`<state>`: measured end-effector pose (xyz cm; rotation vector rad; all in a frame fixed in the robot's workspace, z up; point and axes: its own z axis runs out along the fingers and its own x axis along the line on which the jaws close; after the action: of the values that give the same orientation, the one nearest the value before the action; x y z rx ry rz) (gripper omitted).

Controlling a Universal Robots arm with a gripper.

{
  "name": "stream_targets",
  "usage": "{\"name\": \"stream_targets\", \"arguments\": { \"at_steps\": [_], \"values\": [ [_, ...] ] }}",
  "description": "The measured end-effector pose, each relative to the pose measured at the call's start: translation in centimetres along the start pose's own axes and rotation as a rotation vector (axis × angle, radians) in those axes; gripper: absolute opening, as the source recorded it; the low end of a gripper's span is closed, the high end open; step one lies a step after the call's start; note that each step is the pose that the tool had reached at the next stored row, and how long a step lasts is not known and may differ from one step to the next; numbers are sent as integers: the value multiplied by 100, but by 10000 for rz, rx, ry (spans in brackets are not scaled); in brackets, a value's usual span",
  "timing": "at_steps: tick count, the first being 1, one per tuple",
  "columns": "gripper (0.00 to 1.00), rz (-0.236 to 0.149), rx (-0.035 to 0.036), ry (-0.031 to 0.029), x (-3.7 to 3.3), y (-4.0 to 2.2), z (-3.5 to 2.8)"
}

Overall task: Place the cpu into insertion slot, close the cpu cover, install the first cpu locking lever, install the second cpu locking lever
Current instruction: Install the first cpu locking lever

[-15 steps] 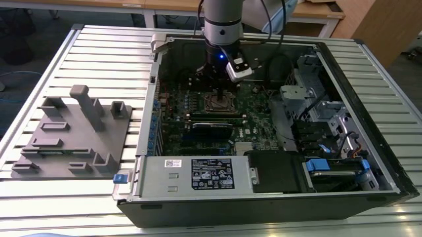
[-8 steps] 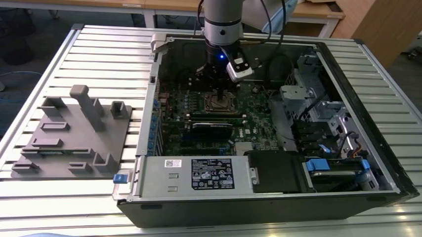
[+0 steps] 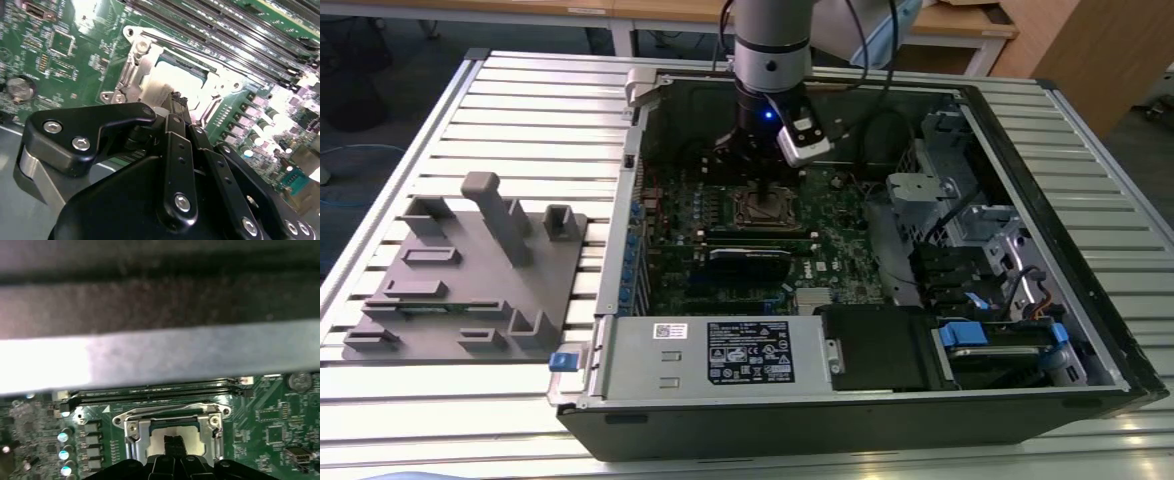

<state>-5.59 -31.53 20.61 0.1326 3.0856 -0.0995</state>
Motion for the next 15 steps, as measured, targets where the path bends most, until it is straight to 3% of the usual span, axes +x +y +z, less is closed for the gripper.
{"name": "stream_targets", "arguments": {
  "at_steps": [1,7,15],
  "values": [
    [10,-2,4,25,0,0,-1],
    [10,-51,1,36,0,0,0],
    [10,-802,-38,-10,-8,1,9]
  ]
}}
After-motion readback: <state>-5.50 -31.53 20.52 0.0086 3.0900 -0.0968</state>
